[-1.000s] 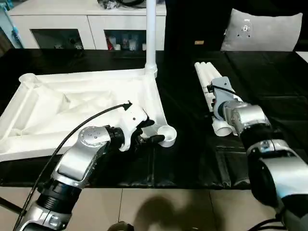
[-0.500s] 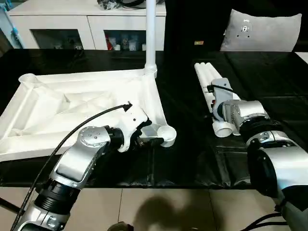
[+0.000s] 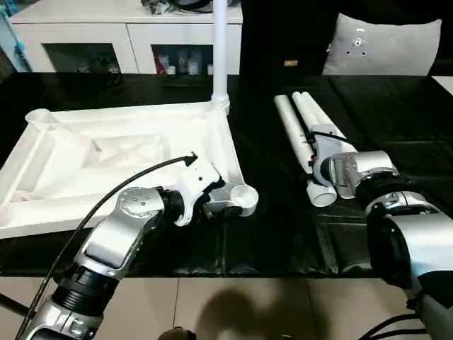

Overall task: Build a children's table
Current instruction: Pick table leg

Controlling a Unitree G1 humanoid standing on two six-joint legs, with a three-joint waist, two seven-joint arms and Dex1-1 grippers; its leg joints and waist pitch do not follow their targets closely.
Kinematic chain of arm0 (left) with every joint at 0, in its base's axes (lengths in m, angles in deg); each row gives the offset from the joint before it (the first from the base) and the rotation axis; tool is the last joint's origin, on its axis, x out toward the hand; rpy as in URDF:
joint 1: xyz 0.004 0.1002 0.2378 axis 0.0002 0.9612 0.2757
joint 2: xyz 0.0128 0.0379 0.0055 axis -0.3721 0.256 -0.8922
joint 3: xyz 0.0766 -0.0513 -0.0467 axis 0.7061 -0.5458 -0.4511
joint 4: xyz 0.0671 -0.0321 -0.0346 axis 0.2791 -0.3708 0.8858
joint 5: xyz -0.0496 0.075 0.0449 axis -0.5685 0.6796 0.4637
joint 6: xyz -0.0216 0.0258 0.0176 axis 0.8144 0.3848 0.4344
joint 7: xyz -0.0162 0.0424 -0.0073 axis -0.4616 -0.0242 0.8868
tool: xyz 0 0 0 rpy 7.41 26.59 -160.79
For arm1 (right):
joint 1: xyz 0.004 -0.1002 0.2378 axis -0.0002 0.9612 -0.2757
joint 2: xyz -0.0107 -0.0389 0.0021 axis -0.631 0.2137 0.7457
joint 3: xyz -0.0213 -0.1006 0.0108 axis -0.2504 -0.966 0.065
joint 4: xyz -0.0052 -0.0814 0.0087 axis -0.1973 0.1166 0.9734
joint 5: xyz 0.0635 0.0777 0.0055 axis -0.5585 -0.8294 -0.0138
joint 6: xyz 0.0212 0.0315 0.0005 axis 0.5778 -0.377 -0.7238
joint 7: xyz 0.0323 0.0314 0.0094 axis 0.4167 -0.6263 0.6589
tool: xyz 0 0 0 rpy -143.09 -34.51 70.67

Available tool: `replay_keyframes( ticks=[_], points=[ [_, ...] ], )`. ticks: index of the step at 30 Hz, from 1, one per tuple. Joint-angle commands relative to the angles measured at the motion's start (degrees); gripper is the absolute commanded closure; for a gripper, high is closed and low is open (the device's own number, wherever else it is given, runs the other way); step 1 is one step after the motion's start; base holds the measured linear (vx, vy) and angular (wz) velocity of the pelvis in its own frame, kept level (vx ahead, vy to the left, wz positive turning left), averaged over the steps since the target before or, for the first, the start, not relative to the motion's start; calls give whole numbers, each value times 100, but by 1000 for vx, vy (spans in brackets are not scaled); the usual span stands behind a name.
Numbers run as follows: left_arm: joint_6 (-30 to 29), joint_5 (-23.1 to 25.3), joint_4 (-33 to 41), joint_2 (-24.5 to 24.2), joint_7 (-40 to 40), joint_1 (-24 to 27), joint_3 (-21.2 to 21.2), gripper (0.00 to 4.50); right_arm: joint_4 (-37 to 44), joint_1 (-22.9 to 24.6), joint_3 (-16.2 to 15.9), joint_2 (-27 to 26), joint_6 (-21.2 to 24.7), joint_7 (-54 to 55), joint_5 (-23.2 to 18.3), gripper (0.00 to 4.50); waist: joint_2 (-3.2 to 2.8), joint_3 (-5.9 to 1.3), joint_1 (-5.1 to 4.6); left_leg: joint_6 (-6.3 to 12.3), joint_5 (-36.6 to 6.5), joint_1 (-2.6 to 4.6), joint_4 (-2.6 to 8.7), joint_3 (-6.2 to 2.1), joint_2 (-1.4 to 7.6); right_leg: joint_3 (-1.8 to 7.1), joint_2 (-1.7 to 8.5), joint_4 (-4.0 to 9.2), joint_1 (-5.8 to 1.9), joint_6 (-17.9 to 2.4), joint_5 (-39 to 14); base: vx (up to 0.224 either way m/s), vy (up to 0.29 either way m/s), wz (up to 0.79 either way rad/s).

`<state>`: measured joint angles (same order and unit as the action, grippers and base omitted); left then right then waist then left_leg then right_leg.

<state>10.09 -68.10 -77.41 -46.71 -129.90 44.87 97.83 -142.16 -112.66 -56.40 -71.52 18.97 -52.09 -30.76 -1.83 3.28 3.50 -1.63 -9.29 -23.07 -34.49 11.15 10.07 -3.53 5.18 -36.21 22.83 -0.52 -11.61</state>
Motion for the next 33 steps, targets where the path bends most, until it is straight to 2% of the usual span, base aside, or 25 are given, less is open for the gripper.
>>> replay_keyframes(
  ticks=[1,2,5,10,13,18,20,26,28,30,31,33],
  points=[
    [-54,10,168,-71,-37,-86,65,67,-88,35,-4,-6,172,-83,-27,76,57,-434,32,26,-997,155,345,-106,272,213,304,359,-252,-1434,-572,0,0,0],
    [-66,-16,210,-65,-66,-64,73,67,-37,82,-91,7,294,-261,21,90,98,-431,24,28,-992,156,345,-96,272,213,297,371,-247,-1426,-598,0,0,0],
    [-108,-56,301,-72,-114,-3,92,67,63,176,-380,46,542,-746,188,113,68,-425,40,21,-1019,156,347,-100,279,206,288,363,-247,-1423,-626,0,0,0],
    [-88,-58,326,-86,-147,29,128,67,270,320,-745,117,811,-1198,392,156,84,-413,37,-52,-1168,168,362,-103,285,221,298,389,-236,-1362,-792,0,0,0],
    [-95,-75,321,-78,-165,17,147,67,376,399,-826,125,929,-1305,413,176,50,-424,41,-118,-1192,176,367,-116,285,219,292,376,-235,-1360,-731,0,0,0],
    [-112,-79,322,-86,-230,4,199,67,539,524,-931,122,1055,-1461,414,222,25,-427,40,-185,-1311,180,375,-128,282,219,298,380,-244,-1363,-704,0,0,0],
    [-106,-75,308,-84,-242,-20,196,67,631,579,-942,122,1090,-1488,422,237,36,-420,31,-217,-1391,187,384,-129,282,219,290,393,-241,-1364,-742,0,0,0],
    [-98,-95,305,-73,-224,-21,155,67,835,681,-856,134,1130,-1365,361,258,68,-425,32,-228,-1369,189,385,-127,286,224,296,391,-240,-1368,-709,0,0,0],
    [-91,-92,303,-81,-217,-11,146,67,872,703,-816,146,1116,-1327,334,261,59,-428,39,-225,-1341,191,384,-128,285,226,300,389,-241,-1355,-690,0,0,0],
    [-62,-77,301,-89,-170,14,104,67,960,729,-601,182,1128,-1169,198,262,63,-423,32,-244,-1402,198,391,-131,286,226,300,396,-238,-1346,-749,0,0,0],
    [-62,-77,301,-89,-170,14,104,67,960,729,-601,182,1128,-1169,198,262,59,-425,32,-260,-1426,200,391,-132,283,229,299,399,-239,-1332,-775,0,0,0],
    [45,-124,255,1,-38,21,-63,67,1194,760,-107,243,1021,-798,-88,262,55,-424,32,-284,-1440,204,391,-134,279,232,305,409,-242,-1317,-790,0,0,0]
  ],
)
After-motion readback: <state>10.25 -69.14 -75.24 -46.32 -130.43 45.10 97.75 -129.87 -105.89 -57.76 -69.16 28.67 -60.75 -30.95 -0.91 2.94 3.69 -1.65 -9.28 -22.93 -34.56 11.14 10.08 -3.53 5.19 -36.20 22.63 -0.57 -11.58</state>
